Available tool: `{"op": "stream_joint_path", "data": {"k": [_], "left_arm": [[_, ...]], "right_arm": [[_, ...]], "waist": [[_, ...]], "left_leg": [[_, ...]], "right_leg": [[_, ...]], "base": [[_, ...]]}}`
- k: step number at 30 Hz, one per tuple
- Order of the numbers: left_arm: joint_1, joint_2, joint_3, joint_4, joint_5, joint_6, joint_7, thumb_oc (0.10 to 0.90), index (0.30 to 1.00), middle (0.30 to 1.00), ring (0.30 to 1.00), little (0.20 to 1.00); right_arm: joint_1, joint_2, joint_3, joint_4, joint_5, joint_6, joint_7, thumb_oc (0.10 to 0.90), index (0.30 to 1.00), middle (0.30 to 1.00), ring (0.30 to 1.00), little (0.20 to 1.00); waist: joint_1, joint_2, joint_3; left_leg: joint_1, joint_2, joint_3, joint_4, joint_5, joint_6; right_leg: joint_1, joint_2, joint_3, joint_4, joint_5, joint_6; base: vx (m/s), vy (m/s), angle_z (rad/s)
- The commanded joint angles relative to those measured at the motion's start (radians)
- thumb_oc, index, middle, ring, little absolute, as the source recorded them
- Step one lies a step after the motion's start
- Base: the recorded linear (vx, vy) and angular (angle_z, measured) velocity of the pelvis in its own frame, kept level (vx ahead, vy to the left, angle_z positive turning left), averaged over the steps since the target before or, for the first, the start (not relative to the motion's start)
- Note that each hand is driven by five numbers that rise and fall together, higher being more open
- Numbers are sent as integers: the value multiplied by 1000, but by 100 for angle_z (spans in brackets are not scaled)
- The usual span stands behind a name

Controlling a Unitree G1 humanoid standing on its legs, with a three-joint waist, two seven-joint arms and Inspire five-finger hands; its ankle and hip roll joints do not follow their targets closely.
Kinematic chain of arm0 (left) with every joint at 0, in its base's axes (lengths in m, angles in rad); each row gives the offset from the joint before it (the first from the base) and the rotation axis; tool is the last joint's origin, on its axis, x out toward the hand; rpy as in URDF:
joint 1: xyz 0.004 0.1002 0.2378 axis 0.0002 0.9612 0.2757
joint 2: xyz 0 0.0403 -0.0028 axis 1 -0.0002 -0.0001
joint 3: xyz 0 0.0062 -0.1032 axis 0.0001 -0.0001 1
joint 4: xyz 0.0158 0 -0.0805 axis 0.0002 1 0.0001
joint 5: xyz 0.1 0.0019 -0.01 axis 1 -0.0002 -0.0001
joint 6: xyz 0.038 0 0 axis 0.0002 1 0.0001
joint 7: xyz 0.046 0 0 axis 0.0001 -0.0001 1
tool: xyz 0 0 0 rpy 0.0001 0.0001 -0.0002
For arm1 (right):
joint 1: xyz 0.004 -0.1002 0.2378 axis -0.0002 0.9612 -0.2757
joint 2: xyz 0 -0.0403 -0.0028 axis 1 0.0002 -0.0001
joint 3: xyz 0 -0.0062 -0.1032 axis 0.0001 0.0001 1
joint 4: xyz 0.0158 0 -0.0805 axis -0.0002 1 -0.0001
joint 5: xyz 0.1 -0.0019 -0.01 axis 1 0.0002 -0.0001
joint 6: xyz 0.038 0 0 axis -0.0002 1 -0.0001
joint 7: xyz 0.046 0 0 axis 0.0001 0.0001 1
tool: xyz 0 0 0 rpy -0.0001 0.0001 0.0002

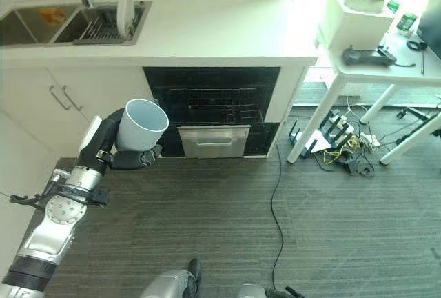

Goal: Place the dishes in the dishwasher.

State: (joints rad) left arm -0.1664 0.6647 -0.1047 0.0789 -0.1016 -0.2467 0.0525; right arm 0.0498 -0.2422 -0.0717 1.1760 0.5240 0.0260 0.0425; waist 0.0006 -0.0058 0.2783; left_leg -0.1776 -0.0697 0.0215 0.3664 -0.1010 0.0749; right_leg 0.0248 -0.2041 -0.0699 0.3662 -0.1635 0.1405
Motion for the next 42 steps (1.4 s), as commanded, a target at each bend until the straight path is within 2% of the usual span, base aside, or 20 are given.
{"op": "stream_joint_path", "data": {"k": [1,2,3,4,6,7,10,12,14,17,18,19,20,23,27,30,34,37,40,42], "left_arm": [[-76,-3,57,-109,-16,-115,49,400,300,300,300,300],[-81,-1,55,-109,-16,-111,55,400,300,300,300,300],[-92,-9,47,-125,-4,-95,65,400,300,300,300,300],[-95,-13,44,-133,1,-90,71,400,300,300,300,300],[-99,-7,39,-135,-5,-95,74,400,300,300,300,300],[-91,1,42,-131,-14,-117,70,400,300,300,300,300],[-50,-23,47,-144,-21,-109,63,400,300,300,300,300],[-23,-39,43,-170,-16,-100,72,400,300,300,300,300],[-20,-53,41,-183,-11,-100,45,400,300,300,300,300],[-39,-61,24,-179,-20,-98,33,400,300,300,300,300],[-42,-61,22,-177,-20,-96,37,400,300,300,300,300],[-40,-56,24,-174,-22,-90,47,400,300,300,300,300],[-40,-53,25,-166,-28,-95,43,400,300,300,300,300],[-84,-52,-3,-153,-56,-96,3,400,300,300,300,300],[-79,-65,-7,-150,-47,-88,9,400,300,300,300,300],[-70,-67,0,-158,-22,-84,10,400,300,300,300,300],[-78,-30,0,-145,-42,-93,19,400,300,300,300,300],[-76,-16,7,-149,-41,-102,7,400,300,300,300,300],[-93,-2,-11,-152,-27,-93,34,400,300,300,300,300],[-84,7,5,-162,-37,-72,31,400,300,300,300,300]], "right_arm": [[0,-51,33,4,-32,-28,14,800,900,900,900,900],[-6,-58,41,12,-33,-29,19,800,900,900,900,900],[-19,-75,54,21,-15,-26,23,800,900,900,900,900],[-24,-82,57,24,-16,-17,27,800,900,900,900,900],[-26,-83,56,39,-26,-19,32,800,900,900,900,900],[-17,-78,50,64,-38,-37,43,800,900,900,900,900],[-14,-92,57,72,-21,-31,41,800,900,900,900,900],[-24,-103,54,63,-52,-35,52,800,900,900,900,900],[-29,-108,57,54,-25,-47,48,800,900,900,900,900],[-32,-115,58,40,11,-64,56,800,900,900,900,900],[-32,-116,57,38,10,-66,56,800,900,900,900,900],[-33,-113,54,28,-12,-56,60,800,900,900,900,900],[-34,-112,54,34,-18,-53,64,800,900,900,900,900],[-17,-102,48,47,-17,-41,47,800,900,900,900,900],[-19,-94,64,57,-15,-39,19,800,900,900,900,900],[-20,-86,70,57,-44,-46,19,800,900,900,900,900],[-23,-58,79,51,-57,-66,22,800,900,900,900,900],[-26,-58,71,65,-67,-83,41,800,900,900,900,900],[-30,-55,62,94,-92,-109,58,800,900,900,900,900],[-35,-65,69,95,-107,-99,65,800,900,900,900,900]], "waist": [[-29,50,-43],[-32,45,-38],[-40,10,-25],[-46,-11,-19],[-56,-29,-21],[-69,-35,-26],[-59,-24,-56],[-53,-20,-69],[-44,-32,-65],[-37,-48,-52],[-36,-48,-50],[-27,-33,-52],[-28,-23,-50],[-45,9,-38],[-28,17,-46],[-27,28,-54],[-39,51,-30],[-47,32,-16],[-66,7,-16],[-53,3,-29]], "left_leg": [[79,82,-42,-66,-123,-29],[85,80,-48,-66,-128,-32],[103,41,-70,-66,-157,-28],[117,21,-80,-66,-175,-26],[140,7,-91,-66,-207,-22],[171,16,-106,-66,-235,-19],[202,64,-111,-66,-234,-55],[210,102,-98,-66,-216,-68],[201,133,-30,-66,-136,-78],[176,135,46,-66,-45,-80],[168,124,42,-66,-52,-78],[137,62,-4,-66,-113,-57],[123,53,-5,-66,-120,-56],[44,49,100,-66,-85,-84],[19,34,64,-66,-81,-77],[37,39,71,-66,-105,-61],[76,64,47,-66,-131,-36],[104,68,55,-66,-156,-39],[133,65,57,-66,-194,-40],[133,85,84,-66,-194,-54]], "right_leg": [[-93,106,-55,82,70,10],[-89,129,-45,3,58,-4],[-160,124,10,-66,48,-8],[-225,105,43,-66,76,8],[-314,88,89,-66,118,41],[-358,97,123,-66,144,50],[-306,114,71,-66,101,8],[-265,120,61,-66,64,-20],[-208,115,48,-66,36,-36],[-152,112,33,-66,5,-53],[-150,114,34,-66,3,-53],[-151,135,49,-66,-6,-47],[-147,147,43,-66,-10,-49],[-123,174,-15,-66,-32,-48],[-113,181,-14,-66,-46,-49],[-81,187,-51,-66,-52,-52],[-70,186,-95,-66,54,-20],[-138,118,-84,-66,46,-3],[-240,46,-3,-66,107,50],[-232,36,-22,-66,78,39]], "base": [[194,-88,5],[312,-230,11],[375,-346,11],[341,-320,19],[491,-391,29],[707,-533,57],[526,-374,87],[401,-254,41],[348,-297,46],[222,-218,74],[161,-48,95],[160,-7,84],[178,8,52],[71,54,28],[41,132,-1],[71,109,-42],[72,-17,-18],[62,-184,-14],[101,-261,1],[157,-291,27]]}}
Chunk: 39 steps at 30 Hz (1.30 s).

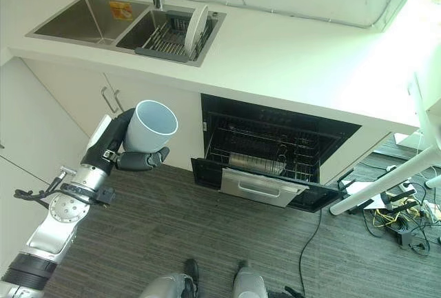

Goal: Place the dishes in the dishwasher.

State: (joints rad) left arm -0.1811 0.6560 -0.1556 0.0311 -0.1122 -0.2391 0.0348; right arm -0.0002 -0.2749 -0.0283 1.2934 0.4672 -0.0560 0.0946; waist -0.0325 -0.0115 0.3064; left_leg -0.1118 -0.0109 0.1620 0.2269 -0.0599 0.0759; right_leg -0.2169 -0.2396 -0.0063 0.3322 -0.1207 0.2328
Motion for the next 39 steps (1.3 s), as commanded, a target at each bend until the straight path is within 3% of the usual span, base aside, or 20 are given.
{"op": "stream_joint_path", "data": {"k": [1,13,17,21,23,24,26,28,29,34,39], "left_arm": [[-55,13,57,-125,-40,-75,57,400,300,300,300,300],[-39,2,65,-148,-58,-64,83,400,300,300,300,300],[-65,-31,47,-129,-64,-64,58,400,300,300,300,300],[-44,-41,47,-110,-52,-72,42,400,300,300,300,300],[10,-54,65,-127,-33,-92,43,400,300,300,300,300],[16,-58,72,-161,0,-85,68,400,300,300,300,300],[-2,-52,59,-160,26,-99,119,400,300,300,300,300],[-32,-31,47,-141,32,-144,169,400,300,300,300,300],[-42,-16,53,-137,25,-144,168,400,300,300,300,300],[-102,38,66,-104,-63,-171,153,400,300,300,300,300],[-89,19,69,-100,-67,-152,136,400,300,300,300,300]], "right_arm": [[8,-38,33,-21,-44,-21,10,800,900,900,900,900],[3,-48,64,-24,-16,0,6,800,900,900,900,900],[9,-75,25,1,18,23,-23,800,900,900,900,900],[19,-93,-2,3,-38,43,-37,800,900,900,900,900],[56,-85,-36,2,-60,35,-31,800,900,900,900,900],[75,-73,-42,-26,-54,29,-30,800,900,900,900,900],[72,-73,-51,-35,-66,24,-10,800,900,900,900,900],[57,-79,-48,-14,-89,11,7,800,900,900,900,900],[49,-90,-38,7,-77,13,22,800,900,900,900,900],[-12,-101,-6,-2,33,-76,94,800,900,900,900,900],[4,-81,0,-65,52,-56,58,800,900,900,900,900]], "waist": [[-7,7,-70],[-2,25,-94],[1,18,-82],[-7,33,-81],[-16,37,-87],[-26,50,-60],[-52,67,-8],[-64,56,30],[-61,58,35],[-55,46,39],[-69,35,-3]], "left_leg": [[69,40,-49,73,-230,-63],[52,120,-64,73,-168,-117],[51,98,-46,73,-125,-131],[44,100,-25,73,-140,-130],[48,102,-3,73,-168,-119],[36,109,-8,73,-166,-96],[31,105,-33,73,-167,-72],[13,76,-33,73,-184,-55],[6,78,-31,73,-188,-54],[-30,95,-13,73,-171,-78],[-18,106,16,73,-178,-88]], "right_leg": [[24,70,-100,-32,20,-58],[120,132,-115,-32,-79,-126],[149,125,-102,-32,-82,-134],[162,118,-120,-32,-93,-134],[158,91,-154,-32,-81,-115],[141,74,-186,-32,-41,-106],[59,72,-164,-14,41,-87],[-29,69,-133,-32,81,-78],[-8,84,-127,-32,35,-90],[-27,105,-101,-32,-7,-106],[-19,106,-84,-32,-22,-105]], "base": [[148,-243,29],[102,-138,7],[121,-39,8],[231,194,21],[390,296,8],[152,132,4],[-45,69,7],[-119,-43,16],[-44,-142,24],[-90,-129,16],[34,8,-4]]}}
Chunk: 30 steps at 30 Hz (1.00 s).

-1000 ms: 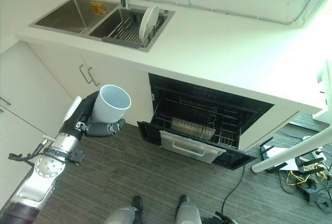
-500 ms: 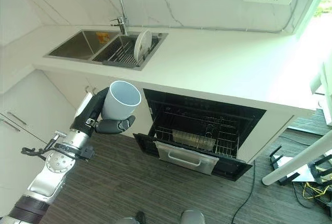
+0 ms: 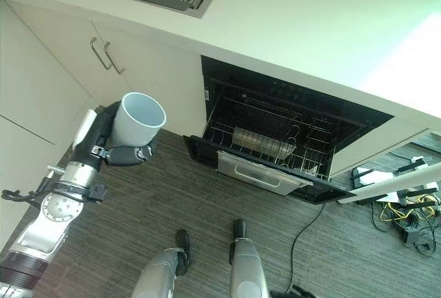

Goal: Place the dishes in the dishwasher.

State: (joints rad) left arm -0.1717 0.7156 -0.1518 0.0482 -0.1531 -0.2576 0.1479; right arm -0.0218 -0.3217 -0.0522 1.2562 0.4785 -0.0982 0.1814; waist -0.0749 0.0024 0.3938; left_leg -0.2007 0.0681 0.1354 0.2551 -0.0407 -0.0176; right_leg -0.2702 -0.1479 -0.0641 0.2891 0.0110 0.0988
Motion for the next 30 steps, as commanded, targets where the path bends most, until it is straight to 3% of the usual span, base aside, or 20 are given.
{"op": "stream_joint_path", "data": {"k": [1,9,16,25,26,27,28,29,30], "left_arm": [[-98,-44,66,-113,-24,-128,24,400,300,300,300,300],[-66,-32,77,-107,6,-85,67,400,300,300,300,300],[-7,-61,74,-144,34,-98,64,400,300,300,300,300],[22,-88,71,-148,10,-148,32,400,300,300,300,300],[21,-92,67,-142,-5,-155,31,400,300,300,300,300],[17,-97,63,-135,-29,-161,28,400,300,300,300,300],[13,-105,59,-121,-42,-159,16,400,300,300,300,300],[4,-132,36,-68,-75,-190,7,400,300,300,300,300],[4,-147,32,-44,-69,-213,11,400,300,300,300,300]], "right_arm": [[33,-33,21,-28,26,-6,-37,800,900,900,900,900],[104,-41,-34,46,-49,38,-48,800,900,900,900,900],[118,-13,-32,53,-64,-8,-33,800,900,900,900,900],[96,-9,-29,-31,74,-59,-37,800,900,900,900,900],[98,-9,-36,-40,110,-77,-40,800,900,900,900,900],[100,-10,-52,-65,170,-147,-70,800,900,900,900,900],[104,-12,-66,-95,221,-175,-108,800,900,900,900,900],[126,-24,-155,-178,382,-249,-175,800,900,900,900,900],[145,-30,-215,-248,414,-295,-183,800,900,900,900,900]], "waist": [[-31,20,-99],[-38,15,-151],[-17,11,-200],[-9,8,-234],[-12,9,-235],[-17,7,-238],[-25,7,-241],[-51,5,-244],[-68,3,-244]], "left_leg": [[77,29,51,45,-199,5],[113,26,77,45,-222,4],[122,40,82,45,-236,-3],[127,78,101,45,-224,-26],[137,83,104,45,-228,-29],[136,90,112,45,-219,-33],[139,98,120,45,-215,-36],[165,117,148,45,-212,-46],[176,122,162,45,-206,-51]], "right_leg": [[37,15,-20,11,-155,29],[57,19,6,11,-163,41],[73,23,-17,11,-181,47],[109,39,-51,11,-209,32],[120,40,-55,11,-217,33],[118,42,-55,11,-215,29],[119,44,-53,11,-217,27],[132,46,-60,11,-223,23],[135,45,-59,11,-221,20]], "base": [[91,91,-15],[2,39,-16],[-43,-45,1],[-37,-61,2],[-50,-45,-13],[-68,-45,-23],[-90,-64,-45],[-47,-45,-65],[-30,-38,-72]]}}
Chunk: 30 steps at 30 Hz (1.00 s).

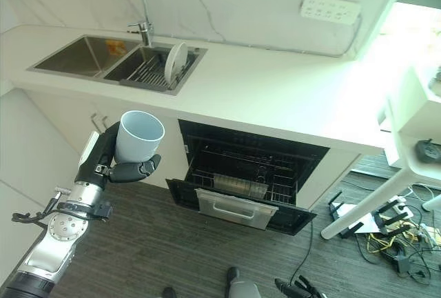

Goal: Place the dishes in the dishwasher.

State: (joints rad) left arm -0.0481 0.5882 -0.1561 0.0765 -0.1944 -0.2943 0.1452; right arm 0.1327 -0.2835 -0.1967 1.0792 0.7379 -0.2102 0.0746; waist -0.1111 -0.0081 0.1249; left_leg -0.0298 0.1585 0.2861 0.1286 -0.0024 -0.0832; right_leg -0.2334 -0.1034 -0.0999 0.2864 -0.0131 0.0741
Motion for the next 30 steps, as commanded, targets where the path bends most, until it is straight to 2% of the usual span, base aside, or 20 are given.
{"op": "stream_joint_path", "data": {"k": [1,6,9,12,14,15,17,18,19,22,23,28,30], "left_arm": [[-120,-26,39,-66,-28,-182,14,400,300,300,300,300],[-116,-39,68,-43,-50,-215,-12,400,300,300,300,300],[-124,-57,78,-18,-71,-228,-34,400,300,300,300,300],[-130,-111,78,-7,-144,-203,-52,400,300,300,300,300],[-132,-149,69,-6,-128,-207,-43,400,300,300,300,300],[-135,-156,65,-6,-99,-208,-12,400,300,300,300,300],[-145,-168,54,-13,-43,-199,20,400,300,300,300,300],[-146,-170,49,-24,-10,-190,42,400,300,300,300,300],[-152,-168,41,-22,-3,-189,53,400,300,300,300,300],[-144,-167,22,-19,27,-188,95,400,300,300,300,300],[-141,-169,12,-12,25,-201,115,400,300,300,300,300],[-113,-181,-4,-40,69,-223,121,400,300,300,300,300],[-116,-182,-11,-38,86,-226,135,400,300,300,300,300]], "right_arm": [[-2,-69,-96,-121,162,-198,-78,800,900,900,900,900],[19,-85,-203,-277,160,-299,-60,800,900,900,900,900],[13,-159,-325,-387,225,-354,-11,800,900,900,900,900],[-11,-198,-361,-663,110,-452,-65,800,900,900,900,900],[-24,-180,-302,-913,15,-430,-52,800,900,900,900,900],[-27,-174,-283,-964,-10,-413,-43,800,900,900,900,900],[-33,-188,-226,-1061,-115,-330,7,800,900,900,900,900],[-39,-206,-190,-1101,-139,-307,-10,800,900,900,900,900],[-46,-210,-167,-1126,-137,-294,-17,800,900,900,900,900],[-79,-213,-84,-1196,-69,-240,58,800,900,900,900,900],[-88,-219,-51,-1235,-84,-223,71,800,900,900,900,900],[-142,-225,63,-1288,-96,-170,71,800,900,900,900,900],[-154,-228,82,-1284,-93,-169,61,800,900,900,900,900]], "waist": [[-42,13,25],[-74,9,19],[-93,-1,9],[-105,-10,5],[-117,-13,3],[-120,-14,0],[-122,-16,-3],[-118,-15,-3],[-116,-17,-7],[-99,-19,-12],[-94,-18,-12],[-59,-24,-16],[-55,-24,-16]], "left_leg": [[9,33,17,171,-242,12],[26,38,35,171,-238,4],[39,35,35,171,-237,-1],[48,28,29,171,-234,2],[50,27,28,171,-237,7],[50,26,30,171,-239,8],[58,26,33,171,-238,7],[59,29,35,171,-229,6],[56,29,38,171,-218,5],[58,32,42,171,-208,4],[65,32,39,171,-217,5],[53,32,33,171,-202,5],[55,34,31,171,-203,5]], "right_leg": [[99,1,-20,14,-196,43],[104,8,1,14,-201,34],[109,18,23,14,-200,28],[112,22,34,14,-194,23],[108,25,42,14,-186,23],[104,25,44,14,-185,23],[102,22,42,14,-182,25],[101,21,39,14,-181,23],[95,19,37,14,-174,20],[94,13,27,14,-170,18],[100,12,21,14,-174,21],[97,2,7,14,-165,17],[101,2,2,14,-167,17]], "base": [[-26,-8,-45],[-18,-6,-42],[4,-13,-26],[-13,-9,-28],[-31,-30,-41],[-27,-29,-20],[-26,-19,20],[-52,-21,23],[-47,-24,-16],[-12,-19,-19],[3,-26,3],[-14,-12,-14],[11,-9,15]]}}
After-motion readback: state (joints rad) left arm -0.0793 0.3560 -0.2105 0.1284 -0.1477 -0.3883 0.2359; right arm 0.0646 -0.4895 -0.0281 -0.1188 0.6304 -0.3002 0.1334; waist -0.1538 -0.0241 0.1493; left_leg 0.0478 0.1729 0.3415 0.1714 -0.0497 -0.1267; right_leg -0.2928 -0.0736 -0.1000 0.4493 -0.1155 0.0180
